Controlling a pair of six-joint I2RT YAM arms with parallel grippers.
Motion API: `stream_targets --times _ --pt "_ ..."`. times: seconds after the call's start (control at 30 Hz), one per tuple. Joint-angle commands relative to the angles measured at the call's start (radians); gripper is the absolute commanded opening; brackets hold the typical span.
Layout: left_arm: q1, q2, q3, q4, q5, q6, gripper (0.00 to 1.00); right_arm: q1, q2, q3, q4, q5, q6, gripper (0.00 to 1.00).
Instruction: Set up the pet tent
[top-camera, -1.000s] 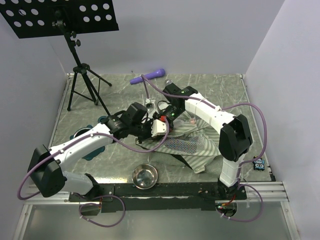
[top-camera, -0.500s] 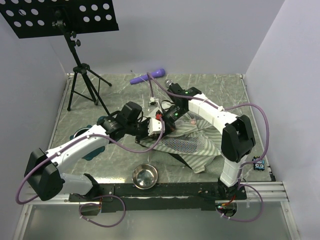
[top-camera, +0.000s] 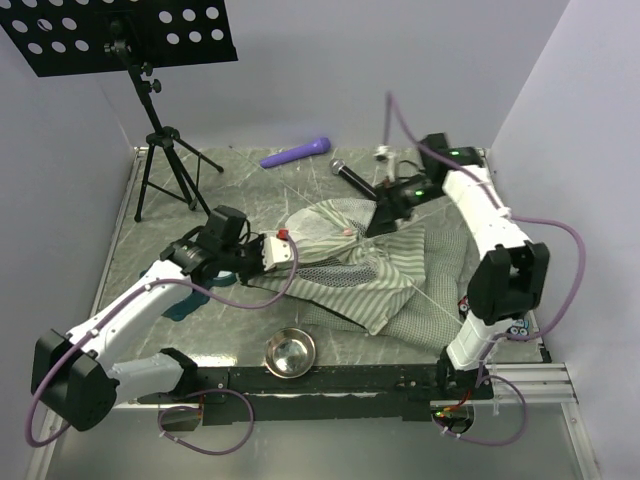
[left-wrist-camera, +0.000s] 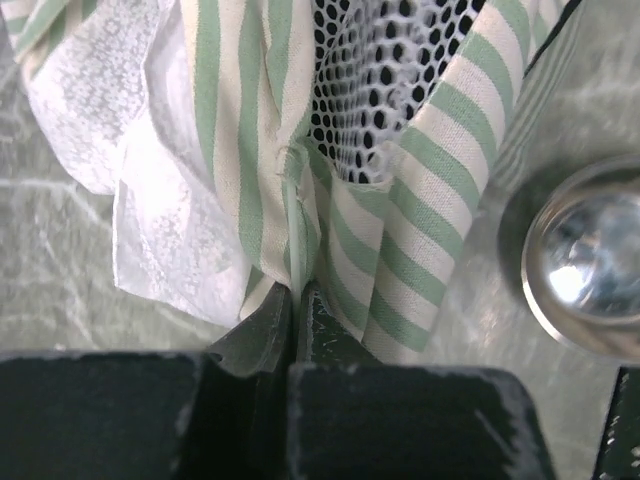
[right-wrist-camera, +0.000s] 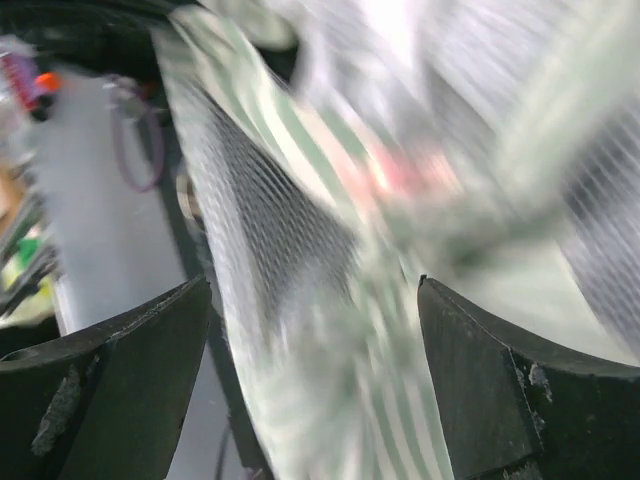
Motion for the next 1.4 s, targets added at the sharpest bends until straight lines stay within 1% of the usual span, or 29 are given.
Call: stream_targets --times 0.0,0.03,0.1,0.2,0.3,0.4,0.57,0.7,0.73,0.8,0.87,0.9,0.97,1.03,1.1,1.13,1.17,1.2,1.3,1.33,1.37 --pt "0.051 -0.052 -0.040 -0.046 -0.017 0.117 0.01 -0.192 -0.071 -0.006 -0.139 0.083 -0.151 0.90" --pt "0.060 -0.052 -0.040 -0.051 -0.011 0.127 0.01 -0.248 -0.068 -0.012 -0.141 0.102 -0.159 0.89" --pt "0.068 -0.041 -0.037 -0.051 -0.009 0.134 0.01 -0.308 -0.072 -0.025 -0.118 0.151 -0.177 0.89" --pt "0.068 -0.027 -0.029 -0.042 0.005 0.136 0.01 -0.337 -0.085 -0.052 -0.066 0.255 -0.252 0.89" --pt "0.068 -0.007 -0.023 -0.037 0.006 0.147 0.01 -0.339 -0.074 -0.063 -0.030 0.283 -0.315 0.88" --pt "0.071 0.001 -0.017 -0.035 0.011 0.156 0.01 -0.310 -0.059 -0.056 0.000 0.252 -0.349 0.89" --pt "0.074 0.021 0.002 -0.042 0.011 0.159 0.01 -0.195 -0.031 -0.071 0.065 0.257 -0.390 0.91" --pt "0.077 0.021 0.005 -0.037 0.011 0.151 0.01 -0.133 0.023 -0.065 0.069 0.226 -0.419 0.88" --pt "0.077 0.021 0.005 -0.035 0.008 0.145 0.01 -0.118 0.027 -0.072 0.088 0.226 -0.420 0.86" --pt "0.079 0.019 -0.001 -0.034 0.002 0.139 0.01 -0.089 0.044 -0.092 0.124 0.241 -0.420 0.79" --pt "0.084 0.016 -0.003 -0.029 0.002 0.133 0.01 -0.081 0.063 -0.098 0.128 0.248 -0.442 0.70" --pt "0.084 0.017 -0.003 -0.031 0.000 0.131 0.01 -0.084 0.073 -0.103 0.125 0.260 -0.459 0.62" --pt "0.090 0.024 -0.003 -0.026 0.002 0.127 0.01 -0.104 0.087 -0.121 0.125 0.292 -0.496 0.49" --pt "0.099 0.028 -0.004 -0.026 0.005 0.124 0.01 -0.151 0.104 -0.132 0.120 0.327 -0.545 0.41" --pt "0.103 0.030 -0.008 -0.026 0.006 0.127 0.01 -0.204 0.125 -0.129 0.117 0.363 -0.580 0.31" --pt "0.107 0.030 -0.009 -0.026 0.009 0.131 0.01 -0.214 0.138 -0.123 0.117 0.378 -0.597 0.28" --pt "0.110 0.033 -0.008 -0.025 0.009 0.133 0.01 -0.256 0.152 -0.117 0.120 0.393 -0.608 0.27" --pt "0.111 0.034 -0.009 -0.025 0.006 0.133 0.01 -0.271 0.162 -0.106 0.118 0.404 -0.617 0.27" --pt "0.119 0.039 -0.008 -0.026 0.008 0.139 0.01 -0.288 0.182 -0.088 0.123 0.410 -0.630 0.25" --pt "0.120 0.040 -0.006 -0.026 0.011 0.142 0.01 -0.287 0.181 -0.086 0.125 0.400 -0.627 0.21" --pt "0.119 0.044 -0.003 -0.029 0.009 0.142 0.01 -0.285 0.176 -0.088 0.125 0.383 -0.622 0.14"
